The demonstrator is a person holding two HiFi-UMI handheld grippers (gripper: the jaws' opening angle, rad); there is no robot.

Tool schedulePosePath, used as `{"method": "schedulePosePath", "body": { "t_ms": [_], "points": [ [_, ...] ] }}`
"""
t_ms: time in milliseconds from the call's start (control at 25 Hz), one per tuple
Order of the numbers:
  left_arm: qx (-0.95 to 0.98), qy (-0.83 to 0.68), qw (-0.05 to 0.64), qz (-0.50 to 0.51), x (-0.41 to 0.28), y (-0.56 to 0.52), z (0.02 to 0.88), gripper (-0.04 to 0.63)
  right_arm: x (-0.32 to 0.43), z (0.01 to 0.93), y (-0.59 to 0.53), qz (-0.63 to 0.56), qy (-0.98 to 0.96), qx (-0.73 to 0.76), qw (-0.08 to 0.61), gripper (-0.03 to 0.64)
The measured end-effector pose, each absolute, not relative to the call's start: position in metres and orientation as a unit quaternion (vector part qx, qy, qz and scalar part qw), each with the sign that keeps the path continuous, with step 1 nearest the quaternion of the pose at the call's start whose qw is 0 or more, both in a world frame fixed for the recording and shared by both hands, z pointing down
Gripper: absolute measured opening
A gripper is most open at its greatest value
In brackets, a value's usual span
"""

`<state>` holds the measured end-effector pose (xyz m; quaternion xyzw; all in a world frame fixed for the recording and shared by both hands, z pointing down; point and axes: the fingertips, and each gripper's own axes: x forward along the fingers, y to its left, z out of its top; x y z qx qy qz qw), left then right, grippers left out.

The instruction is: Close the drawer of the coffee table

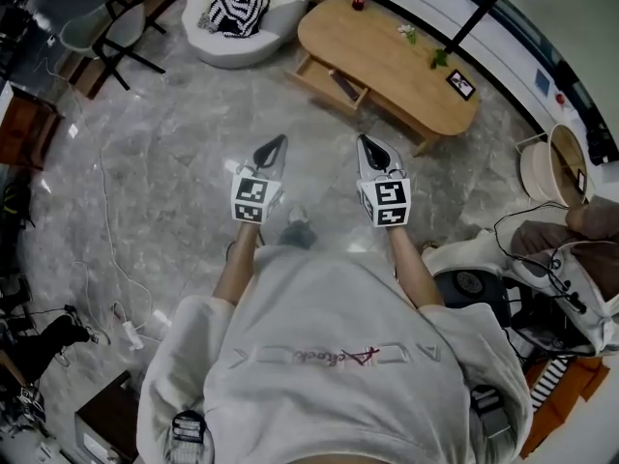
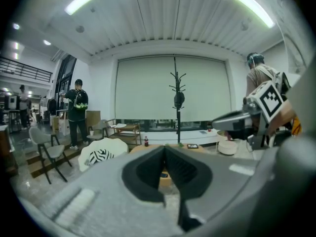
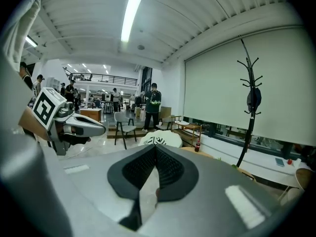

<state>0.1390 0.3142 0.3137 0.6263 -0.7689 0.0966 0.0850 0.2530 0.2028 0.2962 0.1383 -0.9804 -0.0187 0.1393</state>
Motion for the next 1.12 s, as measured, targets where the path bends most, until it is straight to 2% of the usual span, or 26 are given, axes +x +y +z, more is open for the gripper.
{"method": "schedulePosePath", "body": {
  "t_ms": [560,920,1120],
  "points": [
    [0.627,-0.769,0.094,0.080,0.003,0.272,0.304,0.003,0.117,0.282,0.165,-0.025,-0.979,0.134,0.150,0.005],
    [0.640,-0.758,0.090,0.084,-0.048,0.253,0.307,0.003,0.073,0.286,0.150,-0.023,-0.976,0.158,0.148,0.005],
    [0.647,-0.751,0.095,0.090,-0.055,0.252,0.313,0.003,0.068,0.294,0.150,-0.017,-0.974,0.166,0.152,0.005]
  ]
}}
